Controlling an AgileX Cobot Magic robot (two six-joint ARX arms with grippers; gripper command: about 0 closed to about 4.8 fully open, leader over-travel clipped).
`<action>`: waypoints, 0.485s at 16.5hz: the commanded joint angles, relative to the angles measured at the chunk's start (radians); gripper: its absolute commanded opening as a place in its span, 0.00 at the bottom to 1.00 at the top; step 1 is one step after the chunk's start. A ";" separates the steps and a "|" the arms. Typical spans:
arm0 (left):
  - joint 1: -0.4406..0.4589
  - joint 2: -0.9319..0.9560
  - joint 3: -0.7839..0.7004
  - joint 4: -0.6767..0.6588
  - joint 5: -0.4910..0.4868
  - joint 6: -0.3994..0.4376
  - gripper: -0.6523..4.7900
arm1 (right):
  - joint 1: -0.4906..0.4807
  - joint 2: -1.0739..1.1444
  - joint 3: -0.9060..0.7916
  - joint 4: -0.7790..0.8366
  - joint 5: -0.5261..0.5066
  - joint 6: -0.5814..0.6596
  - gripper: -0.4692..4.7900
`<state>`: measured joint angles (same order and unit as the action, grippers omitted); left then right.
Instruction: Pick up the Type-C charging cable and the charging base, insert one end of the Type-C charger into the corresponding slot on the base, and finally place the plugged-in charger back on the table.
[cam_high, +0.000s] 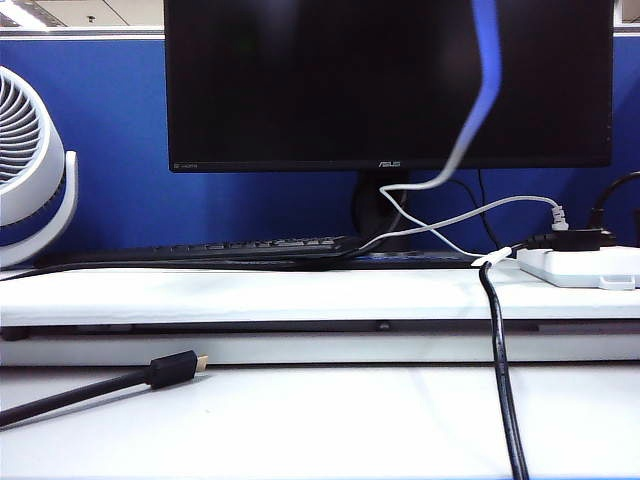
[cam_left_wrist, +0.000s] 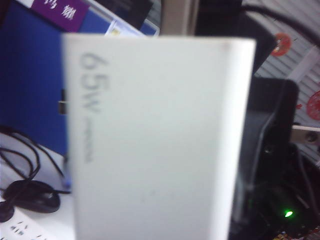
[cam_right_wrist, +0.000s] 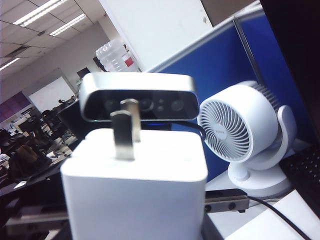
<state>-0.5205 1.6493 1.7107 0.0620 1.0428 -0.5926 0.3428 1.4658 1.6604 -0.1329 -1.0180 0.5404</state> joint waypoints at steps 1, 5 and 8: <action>-0.004 -0.006 0.020 0.073 -0.063 0.013 0.17 | 0.020 0.012 -0.011 -0.079 -0.090 -0.018 0.33; -0.004 -0.006 0.020 0.070 -0.063 0.017 0.17 | 0.020 0.011 -0.011 -0.079 -0.091 -0.017 0.33; -0.004 -0.006 0.020 0.019 -0.062 0.049 0.17 | 0.002 0.009 -0.011 -0.073 -0.082 -0.017 0.33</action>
<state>-0.5282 1.6539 1.7107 0.0353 1.0351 -0.5594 0.3424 1.4734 1.6596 -0.1390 -1.0191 0.5396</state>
